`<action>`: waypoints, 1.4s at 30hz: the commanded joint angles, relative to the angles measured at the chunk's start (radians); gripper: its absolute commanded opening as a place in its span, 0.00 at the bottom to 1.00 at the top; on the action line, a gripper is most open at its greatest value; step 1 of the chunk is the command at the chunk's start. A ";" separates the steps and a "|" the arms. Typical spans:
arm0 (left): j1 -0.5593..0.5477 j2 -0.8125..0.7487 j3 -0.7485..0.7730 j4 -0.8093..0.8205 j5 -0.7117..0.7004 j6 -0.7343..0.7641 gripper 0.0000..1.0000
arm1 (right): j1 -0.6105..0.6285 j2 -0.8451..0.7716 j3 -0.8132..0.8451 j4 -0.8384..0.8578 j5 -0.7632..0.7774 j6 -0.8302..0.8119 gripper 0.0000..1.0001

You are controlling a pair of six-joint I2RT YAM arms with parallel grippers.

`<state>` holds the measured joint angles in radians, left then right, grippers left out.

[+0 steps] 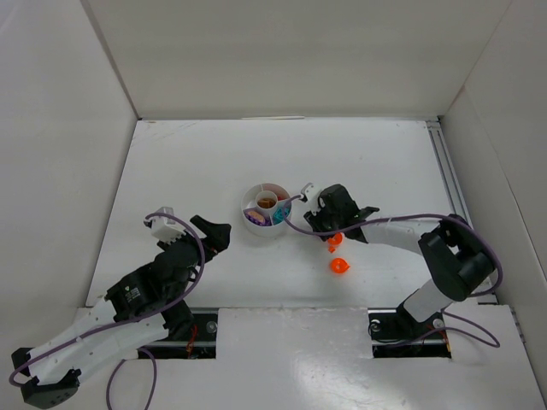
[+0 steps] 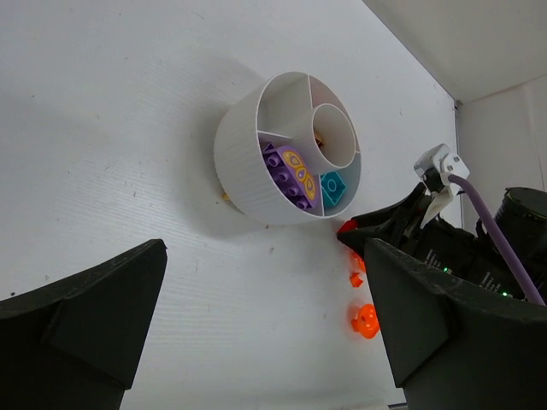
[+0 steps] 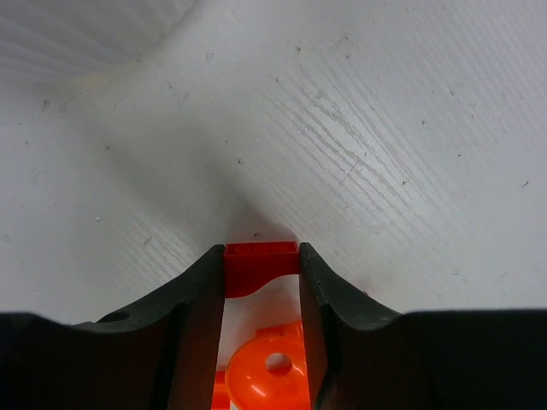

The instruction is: Sort the legos into containers by color

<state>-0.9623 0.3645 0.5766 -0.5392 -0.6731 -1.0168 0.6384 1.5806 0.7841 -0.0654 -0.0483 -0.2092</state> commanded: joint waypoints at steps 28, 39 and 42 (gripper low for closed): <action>-0.003 -0.015 0.092 0.010 -0.034 0.037 1.00 | 0.076 0.075 0.429 0.059 -0.219 -0.248 0.39; -0.003 0.007 0.092 0.030 -0.006 0.055 1.00 | 0.057 0.013 0.405 0.059 -0.208 -0.228 0.69; -0.003 0.027 0.092 0.030 0.004 0.055 1.00 | 0.029 -0.028 0.356 0.059 -0.208 -0.205 0.69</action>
<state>-0.9623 0.3649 0.6273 -0.5358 -0.6765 -0.9810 0.6975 1.6272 1.1606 -0.0505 -0.2447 -0.4442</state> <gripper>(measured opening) 0.997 0.684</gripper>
